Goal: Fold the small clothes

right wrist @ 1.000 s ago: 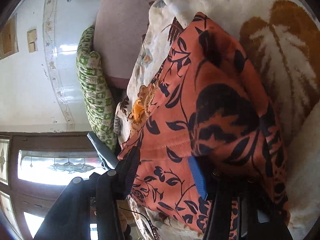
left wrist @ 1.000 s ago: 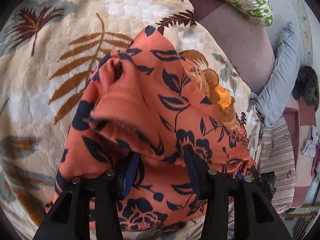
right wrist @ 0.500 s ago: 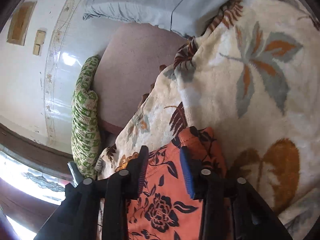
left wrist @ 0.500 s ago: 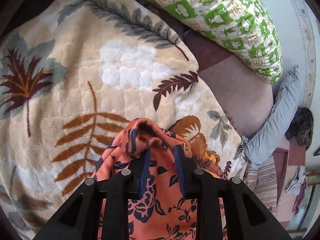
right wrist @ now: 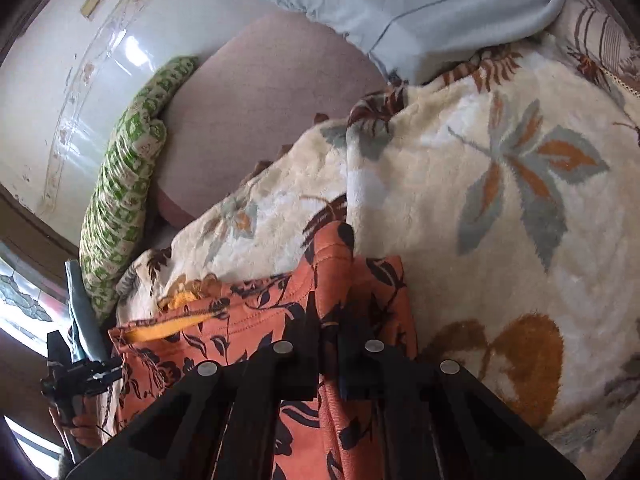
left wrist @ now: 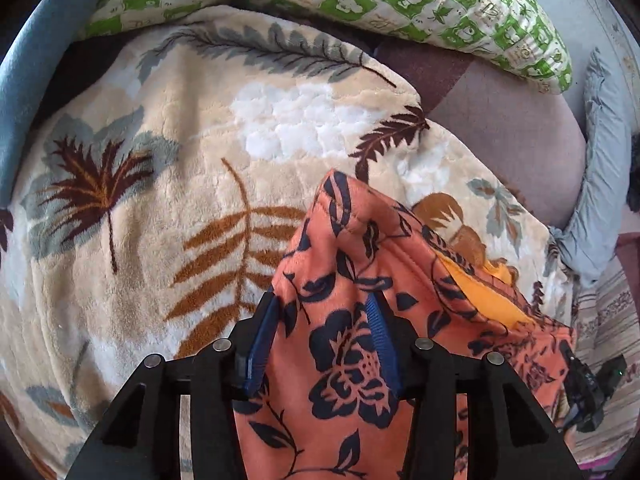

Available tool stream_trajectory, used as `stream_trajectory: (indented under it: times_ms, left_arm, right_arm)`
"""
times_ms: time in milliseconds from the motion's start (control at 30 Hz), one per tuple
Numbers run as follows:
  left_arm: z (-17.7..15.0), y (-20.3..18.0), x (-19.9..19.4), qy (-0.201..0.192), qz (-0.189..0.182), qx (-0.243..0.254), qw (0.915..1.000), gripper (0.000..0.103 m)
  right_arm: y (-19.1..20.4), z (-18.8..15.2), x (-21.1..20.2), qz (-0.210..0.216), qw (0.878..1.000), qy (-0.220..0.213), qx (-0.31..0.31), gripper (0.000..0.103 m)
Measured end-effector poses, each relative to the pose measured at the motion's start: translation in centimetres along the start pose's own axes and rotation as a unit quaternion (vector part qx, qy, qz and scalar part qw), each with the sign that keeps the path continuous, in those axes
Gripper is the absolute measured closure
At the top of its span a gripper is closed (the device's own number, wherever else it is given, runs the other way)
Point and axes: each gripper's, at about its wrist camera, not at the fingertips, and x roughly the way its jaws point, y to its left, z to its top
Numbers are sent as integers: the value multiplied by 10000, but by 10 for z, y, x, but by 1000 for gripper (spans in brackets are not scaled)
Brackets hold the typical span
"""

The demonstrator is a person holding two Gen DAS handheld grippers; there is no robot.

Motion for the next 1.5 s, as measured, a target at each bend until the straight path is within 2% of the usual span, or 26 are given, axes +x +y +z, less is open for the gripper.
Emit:
stream_trajectory:
  times_ms: [67,100,167,200,267,367,467,567,667,733,767,833,967,1000,1033,1100,1167,1233,1267,1300,1333,1367,1500]
  left_arm:
    - [6,0,16,61,399,-78,9992,61]
    - [8,2,26,178,420,-196,9988,61]
    - [9,2,26,100,330,-354,9988,61]
    - [8,2,24,124,261,-371,9989,62]
    - [6,8,15,137,137,-387,9991,64]
    - [-13,28,-22,-110,-85,-454,9989,63]
    - [-48,57,-59,-238,-100,-631,9977,58]
    - [-89,81,-81,-293,-226,-888,9954,53]
    - [-123,90,-90,-28,-700,-894,9935,53]
    - [-133,87,-87,5,-726,-789,9942,53]
    - [-134,87,-89,-67,-616,-714,9955,53]
    - [-134,85,-87,-273,-367,-679,9966,53]
    - [-133,81,-84,-593,-339,-572,9960,53]
    - [-133,80,-84,-676,-281,-496,9961,53]
    - [-131,75,-82,-732,-191,-403,9963,53]
    - [-127,70,-80,-829,-1,-200,9964,53]
    - [-123,66,-78,-870,81,-85,9961,53]
    - [-121,68,-77,-837,-75,-113,9964,53]
    - [-118,70,-75,-786,-141,-150,9967,53]
    - [-116,72,-74,-744,-168,-202,9969,53]
    - [-115,74,-74,-755,-216,-238,9966,53]
    - [-113,75,-74,-781,-235,-273,9963,53]
    - [-109,78,-68,-784,-21,-315,9964,53]
  right_arm:
    - [-17,0,19,-308,9987,350,207,98]
    - [-23,-3,29,-423,9974,547,212,98]
    - [-23,-5,29,-426,9978,477,197,99]
    - [-19,-4,24,-387,9982,409,189,92]
    - [-9,-5,11,-567,9980,253,75,88]
    - [13,-12,-16,-425,9988,18,-259,86]
    - [38,-28,-35,-54,9991,8,-425,76]
    - [67,-51,-38,184,9972,279,-663,72]
    - [95,-74,-30,291,9936,606,-907,72]
    - [114,-83,-21,468,9912,772,-968,71]
    - [125,-84,-14,555,9896,873,-995,70]
    - [150,-85,3,683,9857,1070,-1112,60]
    - [205,-81,30,552,9734,1077,-1944,60]
    - [217,-79,36,537,9680,1044,-2219,56]
    - [226,-78,43,526,9618,1070,-2464,47]
    - [242,-79,60,422,9470,1197,-2952,39]
    - [252,-83,76,292,9307,1330,-3395,40]
    - [259,-89,89,32,9120,1383,-3861,44]
    - [262,-93,96,-51,9015,1468,-4072,54]
    - [264,-94,103,-110,8929,1597,-4209,94]
    - [265,-94,108,-202,8900,1571,-4275,97]
    - [265,-90,110,-272,8925,1452,-4262,97]
    - [254,-75,126,-696,9206,1324,-3608,93]
